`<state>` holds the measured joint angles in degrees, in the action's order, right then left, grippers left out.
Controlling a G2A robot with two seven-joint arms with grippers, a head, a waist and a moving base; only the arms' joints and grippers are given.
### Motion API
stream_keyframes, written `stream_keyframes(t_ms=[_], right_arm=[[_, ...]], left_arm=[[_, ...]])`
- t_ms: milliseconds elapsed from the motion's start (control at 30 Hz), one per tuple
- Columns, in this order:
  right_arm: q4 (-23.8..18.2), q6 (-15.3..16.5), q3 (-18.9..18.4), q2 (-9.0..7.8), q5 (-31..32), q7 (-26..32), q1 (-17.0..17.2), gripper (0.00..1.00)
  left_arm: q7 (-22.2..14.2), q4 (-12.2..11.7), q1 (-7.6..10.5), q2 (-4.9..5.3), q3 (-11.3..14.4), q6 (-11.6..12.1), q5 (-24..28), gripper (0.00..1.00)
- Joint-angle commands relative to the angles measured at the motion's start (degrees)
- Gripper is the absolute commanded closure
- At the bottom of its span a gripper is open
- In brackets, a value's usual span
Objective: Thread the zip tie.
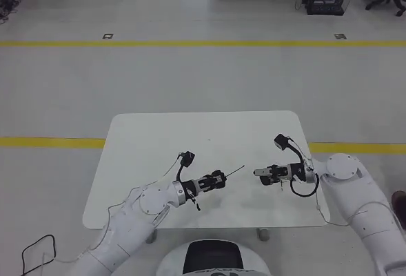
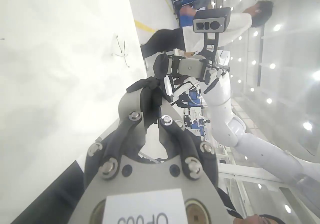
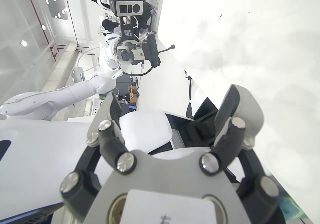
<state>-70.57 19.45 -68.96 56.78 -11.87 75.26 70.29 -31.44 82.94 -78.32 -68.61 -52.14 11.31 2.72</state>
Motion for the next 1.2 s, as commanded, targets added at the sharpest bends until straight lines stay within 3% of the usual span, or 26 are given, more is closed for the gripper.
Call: stream_keyframes(t_ms=[0,133,500,833,933,1167], right_arm=[[0.7,0.0,-0.2,0.17,-3.6,0.9,-0.3,0.0],[4.1,0.0,1.2,0.69,-9.6,4.4,-3.2,0.0],[14.3,0.0,14.6,1.25,-20.1,4.4,-13.6,0.0],[14.1,0.0,14.6,1.27,-20.0,3.7,-13.3,0.0],[13.7,0.0,14.0,1.14,-19.2,4.4,-12.8,0.0],[11.8,0.0,15.2,0.26,-23.3,4.4,-10.5,0.0]], left_arm=[[0.0,0.0,0.0,0.0,0.0,0.0,0.0,1.0],[0.0,0.0,0.0,0.0,0.0,0.0,0.0,1.0],[0.0,0.0,0.0,0.0,0.0,0.0,0.0,1.0],[0.3,0.1,0.28,-0.06,0.1,-0.9,1.0,1.0],[-2.9,0.1,0.87,0.09,-0.4,-1.7,4.2,1.0],[-15.5,-0.8,2.76,0.99,-1.6,-4.1,10.2,1.0]])
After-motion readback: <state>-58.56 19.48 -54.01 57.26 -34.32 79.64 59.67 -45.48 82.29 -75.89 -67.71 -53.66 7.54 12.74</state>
